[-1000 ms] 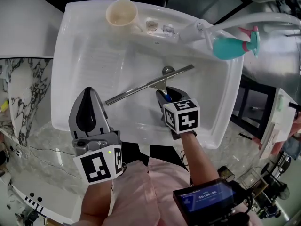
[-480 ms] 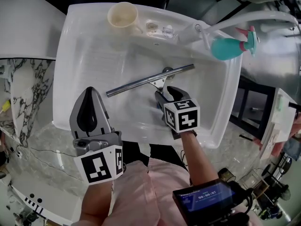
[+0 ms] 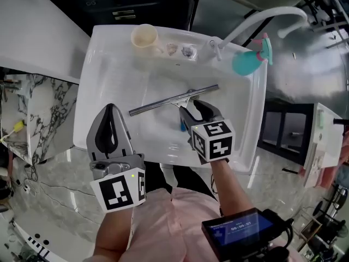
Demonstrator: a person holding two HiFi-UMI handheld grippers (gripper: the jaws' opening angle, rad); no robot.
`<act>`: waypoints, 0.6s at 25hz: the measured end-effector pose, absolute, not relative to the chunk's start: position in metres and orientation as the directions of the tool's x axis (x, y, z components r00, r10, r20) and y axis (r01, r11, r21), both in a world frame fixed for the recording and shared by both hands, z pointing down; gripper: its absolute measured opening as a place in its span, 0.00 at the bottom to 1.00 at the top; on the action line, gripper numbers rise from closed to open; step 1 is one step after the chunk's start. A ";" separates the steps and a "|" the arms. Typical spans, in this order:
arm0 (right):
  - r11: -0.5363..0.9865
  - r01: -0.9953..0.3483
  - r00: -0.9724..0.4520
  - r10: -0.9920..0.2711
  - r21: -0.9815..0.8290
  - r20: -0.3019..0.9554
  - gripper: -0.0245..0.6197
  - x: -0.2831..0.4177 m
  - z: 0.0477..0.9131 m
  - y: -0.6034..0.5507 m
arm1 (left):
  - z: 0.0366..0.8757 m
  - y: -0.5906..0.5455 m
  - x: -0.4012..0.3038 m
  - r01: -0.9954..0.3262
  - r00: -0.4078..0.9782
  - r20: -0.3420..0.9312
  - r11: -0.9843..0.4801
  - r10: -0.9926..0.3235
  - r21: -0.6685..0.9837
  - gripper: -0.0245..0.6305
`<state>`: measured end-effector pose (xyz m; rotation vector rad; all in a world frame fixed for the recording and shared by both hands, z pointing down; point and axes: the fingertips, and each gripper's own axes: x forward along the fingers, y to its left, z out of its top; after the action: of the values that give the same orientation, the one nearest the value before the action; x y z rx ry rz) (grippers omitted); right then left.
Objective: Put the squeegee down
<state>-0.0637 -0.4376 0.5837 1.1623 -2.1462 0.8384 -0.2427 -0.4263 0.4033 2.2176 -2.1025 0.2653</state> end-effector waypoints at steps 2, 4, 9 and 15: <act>0.453 -0.858 -0.491 -0.578 -0.245 0.652 0.33 -0.065 0.549 -0.443 | 0.383 -0.423 -0.238 -0.995 0.052 0.144 -0.064 -0.988 -0.079 0.05; 0.482 -0.848 -0.512 -0.642 -0.220 0.570 0.29 -0.068 0.509 -0.452 | 0.361 -0.424 -0.233 -0.993 0.058 0.101 -0.067 -0.993 -0.097 0.05; 0.537 -0.836 -0.539 -0.764 -0.115 0.355 0.13 -0.072 0.411 -0.457 | 0.301 -0.424 -0.223 -0.989 0.071 -0.016 -0.068 -0.997 -0.133 0.05; 0.539 -0.842 -0.535 -0.824 -0.032 0.187 0.04 -0.070 0.333 -0.449 | 0.250 -0.420 -0.216 -0.986 0.099 -0.110 -0.082 -0.989 -0.148 0.05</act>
<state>-0.0705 -0.4490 0.3331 1.4296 -2.6224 0.1770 -0.2157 -0.4199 0.2502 2.4566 -2.2423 0.0318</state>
